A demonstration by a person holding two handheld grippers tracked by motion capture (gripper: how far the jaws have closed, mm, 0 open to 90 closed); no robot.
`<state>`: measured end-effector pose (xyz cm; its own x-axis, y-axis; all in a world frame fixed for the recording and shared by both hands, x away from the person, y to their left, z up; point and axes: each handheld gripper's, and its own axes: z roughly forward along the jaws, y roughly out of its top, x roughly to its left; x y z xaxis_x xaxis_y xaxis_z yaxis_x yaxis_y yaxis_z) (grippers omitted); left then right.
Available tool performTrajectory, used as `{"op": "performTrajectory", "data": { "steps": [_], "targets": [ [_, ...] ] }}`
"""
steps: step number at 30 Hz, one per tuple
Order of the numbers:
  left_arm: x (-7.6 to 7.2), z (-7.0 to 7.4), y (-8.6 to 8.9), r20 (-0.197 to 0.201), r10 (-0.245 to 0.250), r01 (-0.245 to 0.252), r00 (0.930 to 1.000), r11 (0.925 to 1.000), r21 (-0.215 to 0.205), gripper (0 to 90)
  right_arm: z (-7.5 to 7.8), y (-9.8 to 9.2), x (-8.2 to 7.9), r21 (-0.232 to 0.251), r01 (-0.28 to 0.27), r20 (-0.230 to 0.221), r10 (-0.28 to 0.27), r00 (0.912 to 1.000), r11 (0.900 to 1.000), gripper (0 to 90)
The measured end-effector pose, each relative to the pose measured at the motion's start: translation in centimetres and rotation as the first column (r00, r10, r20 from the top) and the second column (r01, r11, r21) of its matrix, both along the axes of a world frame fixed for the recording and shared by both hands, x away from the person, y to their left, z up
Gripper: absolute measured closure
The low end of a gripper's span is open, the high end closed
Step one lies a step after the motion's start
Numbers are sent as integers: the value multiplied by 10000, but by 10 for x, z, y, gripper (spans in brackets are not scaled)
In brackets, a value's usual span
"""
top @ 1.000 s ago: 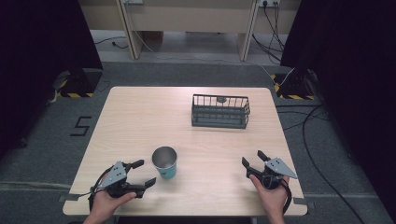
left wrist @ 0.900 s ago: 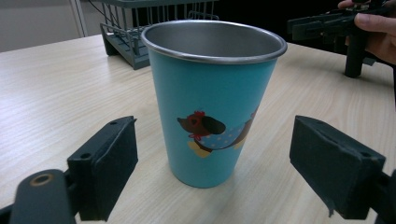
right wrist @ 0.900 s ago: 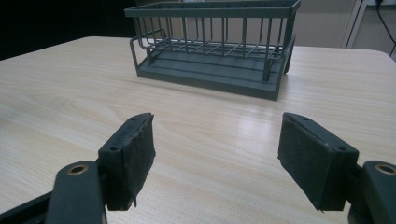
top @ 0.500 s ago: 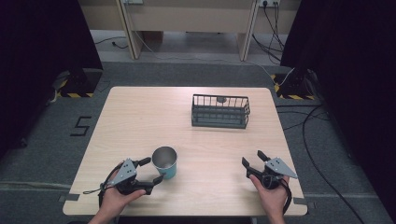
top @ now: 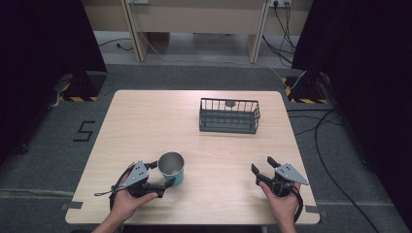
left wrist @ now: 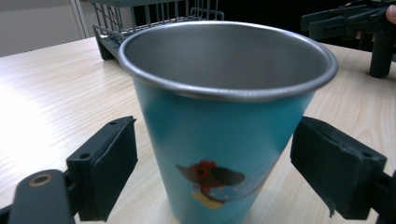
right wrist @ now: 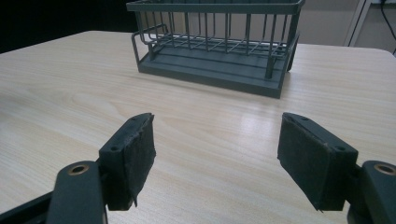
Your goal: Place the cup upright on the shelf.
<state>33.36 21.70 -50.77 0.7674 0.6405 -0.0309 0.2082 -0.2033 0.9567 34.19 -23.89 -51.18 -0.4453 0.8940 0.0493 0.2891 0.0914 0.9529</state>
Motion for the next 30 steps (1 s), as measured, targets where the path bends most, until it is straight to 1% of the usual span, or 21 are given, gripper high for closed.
{"op": "performTrajectory", "data": {
  "steps": [9, 20, 24, 30],
  "targets": [
    [7, 1, -9, 9, -112, 113, 9999, 9999, -59, 142, 0, 0, 0, -6, -9, -17, 9, 10000, 10000, 283],
    [17, 2, -22, 69, -198, 199, 9998, 9998, -29, 139, 0, 0, 1, -81, -30, -33, 30, 10000, 10000, 285],
    [18, 1, -23, 84, -222, 222, 9997, 9997, -39, 143, 0, 0, 1, -71, -33, -46, 33, 10000, 10000, 286],
    [19, 0, -22, 61, -292, 293, 9996, 9994, -199, 152, 0, 1, 1, -82, -66, -104, 65, 9999, 9999, 287]
  ]
}}
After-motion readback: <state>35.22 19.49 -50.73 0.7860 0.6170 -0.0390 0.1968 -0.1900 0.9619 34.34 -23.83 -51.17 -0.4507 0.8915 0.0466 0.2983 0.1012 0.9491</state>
